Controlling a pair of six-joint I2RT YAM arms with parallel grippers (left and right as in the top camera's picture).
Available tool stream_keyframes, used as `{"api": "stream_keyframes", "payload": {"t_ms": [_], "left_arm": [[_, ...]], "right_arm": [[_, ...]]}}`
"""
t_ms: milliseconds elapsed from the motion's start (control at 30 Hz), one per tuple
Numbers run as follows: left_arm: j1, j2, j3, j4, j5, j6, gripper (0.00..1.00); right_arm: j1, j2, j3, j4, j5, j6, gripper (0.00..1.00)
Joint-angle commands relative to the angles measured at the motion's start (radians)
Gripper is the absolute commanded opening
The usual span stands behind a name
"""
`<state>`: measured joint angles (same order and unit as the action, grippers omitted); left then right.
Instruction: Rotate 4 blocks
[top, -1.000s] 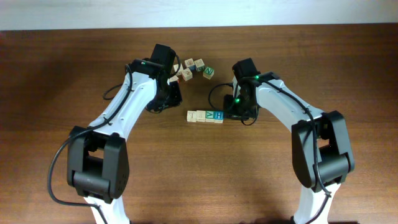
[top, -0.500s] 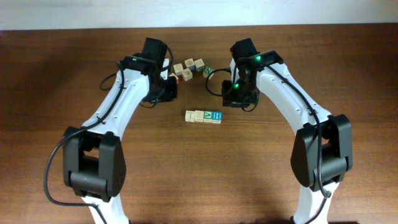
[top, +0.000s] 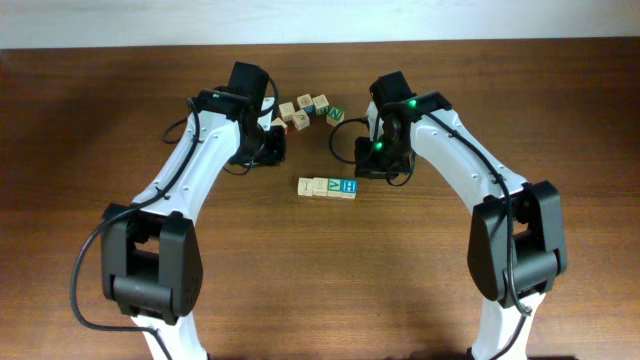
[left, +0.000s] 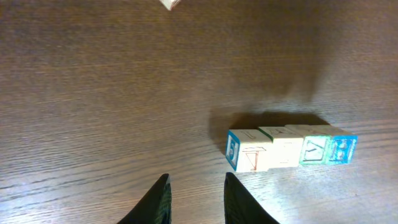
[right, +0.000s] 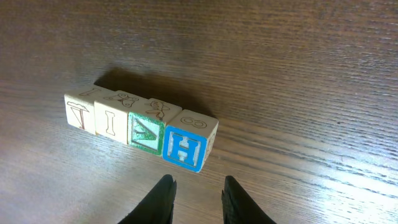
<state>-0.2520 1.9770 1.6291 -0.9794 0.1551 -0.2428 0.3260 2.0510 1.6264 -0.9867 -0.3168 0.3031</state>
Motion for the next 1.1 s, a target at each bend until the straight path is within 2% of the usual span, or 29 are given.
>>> {"api": "stream_keyframes", "payload": {"t_ms": [0,333,467,533,600,733,933,1067], "left_arm": [[0.004,0.005,0.023,0.0,-0.094,-0.023,0.28],[0.004,0.005,0.023,0.003,-0.129,-0.026,0.29],[0.003,0.005,0.021,-0.002,-0.117,-0.06,0.19],[0.003,0.005,0.02,-0.002,-0.111,-0.07,0.17],[0.003,0.005,0.016,0.001,-0.107,-0.095,0.14],[0.003,0.007,-0.002,0.007,-0.106,-0.101,0.1],[0.003,0.007,-0.009,0.014,-0.088,-0.101,0.05],[-0.013,0.007,-0.009,0.013,-0.089,-0.101,0.02]], "right_arm": [[-0.005,0.005,-0.048,0.026,-0.013,-0.007,0.27],[0.029,0.016,-0.09,0.098,-0.02,-0.006,0.27],[0.029,0.026,-0.09,0.099,-0.02,-0.006,0.27],[0.026,0.026,-0.09,0.098,-0.021,-0.007,0.17],[0.026,0.026,-0.09,0.098,-0.021,-0.007,0.16],[0.026,0.026,-0.089,0.098,-0.021,-0.007,0.04],[0.027,0.026,-0.09,0.112,0.0,-0.006,0.04],[0.027,0.026,-0.091,0.101,0.042,0.047,0.04]]}}
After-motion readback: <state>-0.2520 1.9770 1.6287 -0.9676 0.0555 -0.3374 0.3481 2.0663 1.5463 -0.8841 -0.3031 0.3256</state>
